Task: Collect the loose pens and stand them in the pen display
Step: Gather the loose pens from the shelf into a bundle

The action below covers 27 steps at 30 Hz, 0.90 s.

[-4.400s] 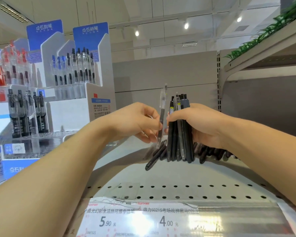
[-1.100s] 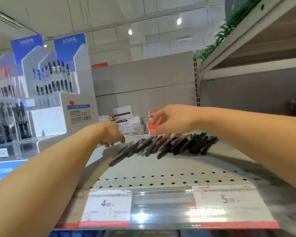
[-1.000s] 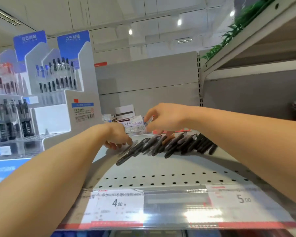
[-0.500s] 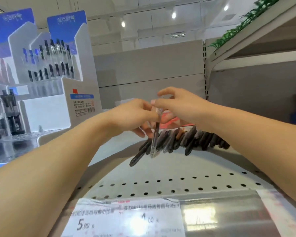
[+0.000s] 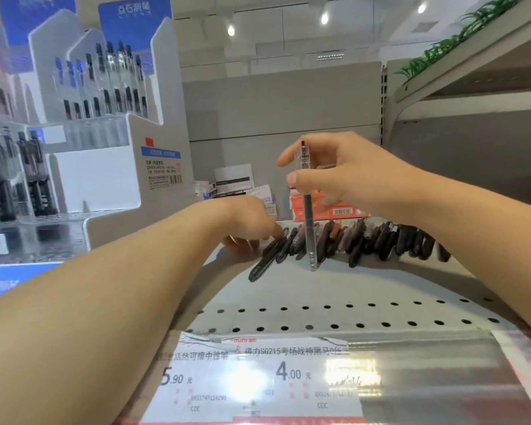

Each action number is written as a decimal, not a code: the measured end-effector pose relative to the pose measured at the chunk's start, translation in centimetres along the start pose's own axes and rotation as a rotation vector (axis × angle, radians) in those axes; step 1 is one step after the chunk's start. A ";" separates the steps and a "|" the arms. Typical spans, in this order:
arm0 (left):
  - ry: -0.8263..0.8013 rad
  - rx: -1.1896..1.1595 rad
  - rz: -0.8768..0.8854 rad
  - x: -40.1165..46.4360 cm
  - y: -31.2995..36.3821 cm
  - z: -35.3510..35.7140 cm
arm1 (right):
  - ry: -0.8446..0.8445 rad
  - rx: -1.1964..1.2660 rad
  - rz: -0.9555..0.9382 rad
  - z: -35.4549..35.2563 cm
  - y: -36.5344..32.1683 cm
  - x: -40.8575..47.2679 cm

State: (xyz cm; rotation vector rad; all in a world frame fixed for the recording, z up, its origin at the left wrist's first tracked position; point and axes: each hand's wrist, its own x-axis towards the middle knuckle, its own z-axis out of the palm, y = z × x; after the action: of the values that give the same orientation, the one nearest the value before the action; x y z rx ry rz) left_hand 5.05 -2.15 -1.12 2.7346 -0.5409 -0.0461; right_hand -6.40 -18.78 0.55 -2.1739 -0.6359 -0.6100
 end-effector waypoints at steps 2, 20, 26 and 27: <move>-0.009 -0.014 -0.020 0.3 0.0 0.2 | -0.013 -0.021 -0.006 0.1 -0.1 -0.1; 0.143 -0.373 0.181 -3.2 -0.1 -2.8 | -0.021 -0.040 0.089 -0.2 0.2 -0.1; -0.127 -0.448 0.407 -5.9 1.3 -2.6 | 0.011 -0.044 0.126 -0.7 0.5 0.0; -0.163 -0.401 0.407 -6.1 1.5 -2.5 | 0.018 -0.051 0.128 -0.8 0.6 0.0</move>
State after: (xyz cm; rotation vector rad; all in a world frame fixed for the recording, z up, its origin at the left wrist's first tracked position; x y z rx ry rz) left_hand -0.93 -0.32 1.49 2.2025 -1.0042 -0.2475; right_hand -6.19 -19.71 0.67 -2.2343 -0.4718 -0.5823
